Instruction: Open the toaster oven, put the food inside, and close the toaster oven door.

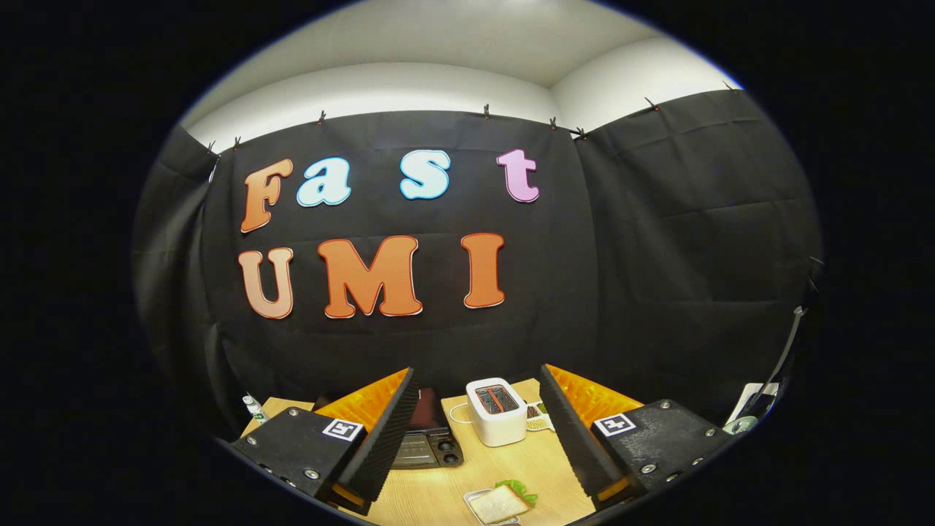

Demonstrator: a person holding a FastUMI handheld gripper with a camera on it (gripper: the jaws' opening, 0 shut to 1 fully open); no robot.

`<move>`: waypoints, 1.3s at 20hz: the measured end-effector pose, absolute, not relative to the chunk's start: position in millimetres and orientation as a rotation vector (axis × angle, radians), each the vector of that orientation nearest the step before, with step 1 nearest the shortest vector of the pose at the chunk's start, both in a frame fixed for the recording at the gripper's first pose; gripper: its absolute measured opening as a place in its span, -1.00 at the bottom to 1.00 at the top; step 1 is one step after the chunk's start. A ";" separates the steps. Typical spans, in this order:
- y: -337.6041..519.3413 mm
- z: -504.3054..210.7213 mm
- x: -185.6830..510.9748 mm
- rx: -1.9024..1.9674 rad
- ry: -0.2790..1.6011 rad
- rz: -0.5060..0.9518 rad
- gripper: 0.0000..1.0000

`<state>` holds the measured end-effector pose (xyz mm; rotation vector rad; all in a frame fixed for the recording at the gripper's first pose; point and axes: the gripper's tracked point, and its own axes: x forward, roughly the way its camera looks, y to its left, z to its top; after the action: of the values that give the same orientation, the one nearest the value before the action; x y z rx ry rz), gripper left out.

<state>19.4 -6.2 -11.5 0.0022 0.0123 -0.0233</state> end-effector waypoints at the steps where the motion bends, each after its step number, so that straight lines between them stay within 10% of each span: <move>1: -7.6 -12.6 19.6 0.003 0.014 -0.028 0.98; 26: 187.0 -173.5 129.1 -0.031 0.116 0.236 0.98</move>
<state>129.1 187.0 -173.5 -0.0311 0.1162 0.2362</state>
